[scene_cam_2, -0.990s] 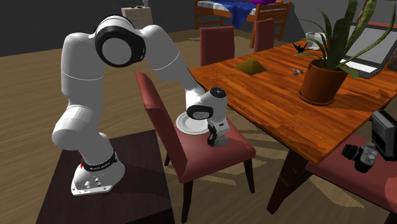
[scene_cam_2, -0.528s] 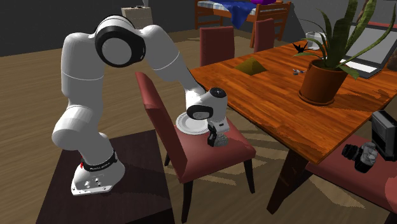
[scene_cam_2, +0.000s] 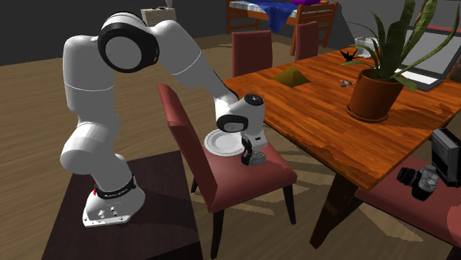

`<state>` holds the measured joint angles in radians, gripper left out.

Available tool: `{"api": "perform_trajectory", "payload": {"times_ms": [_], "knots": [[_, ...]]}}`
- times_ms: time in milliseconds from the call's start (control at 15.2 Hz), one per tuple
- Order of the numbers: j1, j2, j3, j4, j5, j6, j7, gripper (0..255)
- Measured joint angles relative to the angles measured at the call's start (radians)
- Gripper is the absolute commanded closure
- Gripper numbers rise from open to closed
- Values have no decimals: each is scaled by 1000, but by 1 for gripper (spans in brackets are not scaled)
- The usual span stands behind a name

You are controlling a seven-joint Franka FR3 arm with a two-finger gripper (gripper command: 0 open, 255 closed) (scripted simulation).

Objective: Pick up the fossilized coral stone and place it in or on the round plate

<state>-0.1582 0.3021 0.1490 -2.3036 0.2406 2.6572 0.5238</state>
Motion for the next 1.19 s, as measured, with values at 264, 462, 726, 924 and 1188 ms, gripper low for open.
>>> {"api": "perform_trajectory", "payload": {"times_ms": [264, 462, 726, 924, 1188], "knots": [[1, -47, -2, 1, -5, -47, 12, 255], [1, -80, -3, 3, -9, -82, 19, 255], [0, -124, -4, 5, -13, -128, 29, 255], [30, -149, 15, -17, -17, -123, 79, 255], [88, -171, 53, -58, -22, -90, 176, 255]]}}
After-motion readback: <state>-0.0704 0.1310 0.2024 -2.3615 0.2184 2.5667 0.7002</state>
